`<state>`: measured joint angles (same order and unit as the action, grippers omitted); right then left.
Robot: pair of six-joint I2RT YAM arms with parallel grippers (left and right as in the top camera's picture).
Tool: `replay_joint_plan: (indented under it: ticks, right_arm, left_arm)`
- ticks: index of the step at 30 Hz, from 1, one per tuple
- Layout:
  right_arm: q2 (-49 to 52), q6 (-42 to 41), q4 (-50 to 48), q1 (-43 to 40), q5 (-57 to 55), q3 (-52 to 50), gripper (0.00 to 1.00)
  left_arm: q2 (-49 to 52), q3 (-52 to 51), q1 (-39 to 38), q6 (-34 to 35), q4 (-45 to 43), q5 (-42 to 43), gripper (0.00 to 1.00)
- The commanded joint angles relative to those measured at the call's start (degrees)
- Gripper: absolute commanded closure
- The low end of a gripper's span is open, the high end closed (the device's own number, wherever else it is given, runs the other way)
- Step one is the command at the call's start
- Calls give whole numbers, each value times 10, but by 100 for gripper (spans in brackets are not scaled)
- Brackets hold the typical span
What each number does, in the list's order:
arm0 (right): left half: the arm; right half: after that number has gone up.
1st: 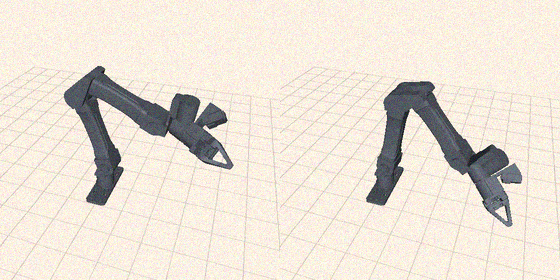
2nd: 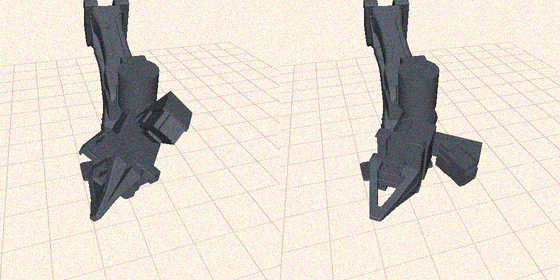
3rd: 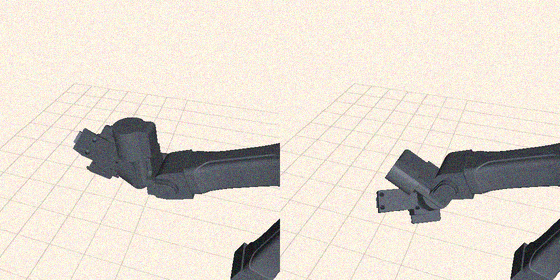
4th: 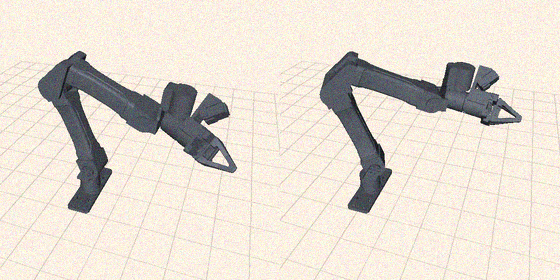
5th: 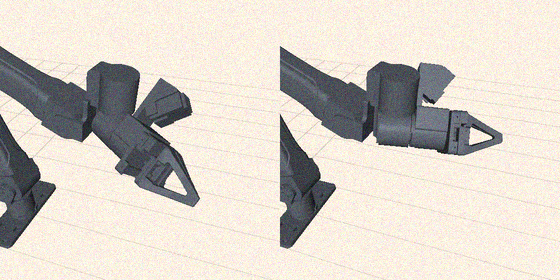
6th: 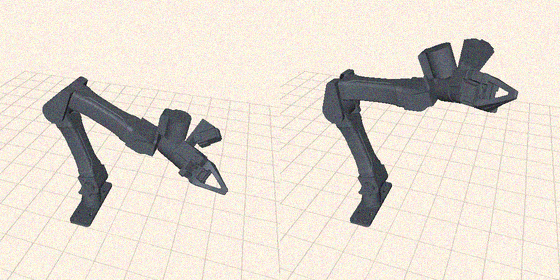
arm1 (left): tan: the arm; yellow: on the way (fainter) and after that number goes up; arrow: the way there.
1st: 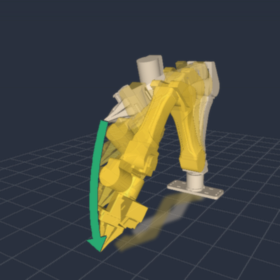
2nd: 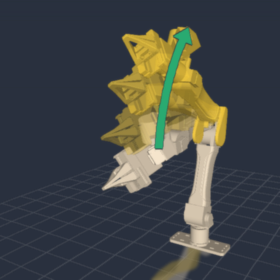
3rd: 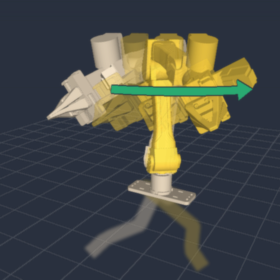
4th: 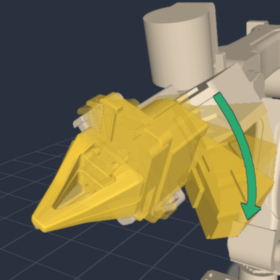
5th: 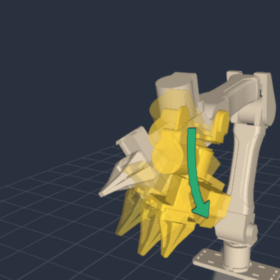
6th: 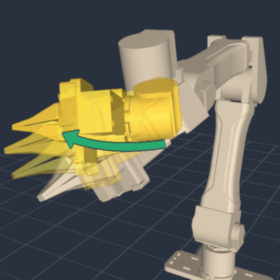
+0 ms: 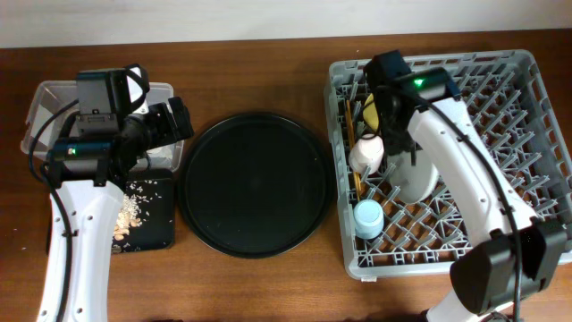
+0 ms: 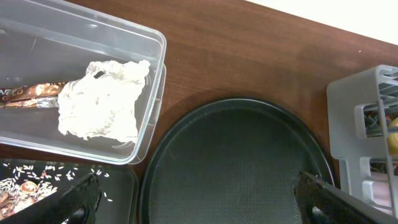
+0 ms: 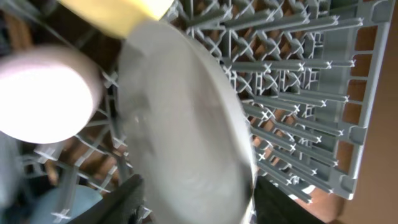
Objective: Sort waste into correct bins and load items into the dishwasher rack
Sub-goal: 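Stand the white plate upright in the rack slots and release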
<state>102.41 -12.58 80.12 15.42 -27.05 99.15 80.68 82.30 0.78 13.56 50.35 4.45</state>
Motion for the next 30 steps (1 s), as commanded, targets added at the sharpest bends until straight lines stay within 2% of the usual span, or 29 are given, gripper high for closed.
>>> replay_joint_plan:
  ticks: [1,3,7,8,9,29,30]
  right_arm:
    - [-9,4,0,-1,21,81,32]
    - [-9,7,0,-1,70,110,28]
    - [-9,84,-3,-1,292,153,27]
    - [-9,88,-2,-1,334,154,21]
    - [-9,87,1,-1,362,154,2]
    - [-20,88,0,-5,370,152,2]
    - [-30,109,-2,-5,347,152,2]
  left_arm:
    - [-1,7,2,1,-1,0,1]
    - [-1,7,1,1,-1,0,1]
    - [0,7,1,1,-1,0,1]
    - [0,7,1,1,-1,0,1]
    - [0,7,1,1,-1,0,1]
    - [0,7,2,1,-1,0,1]
    - [0,7,2,1,-1,0,1]
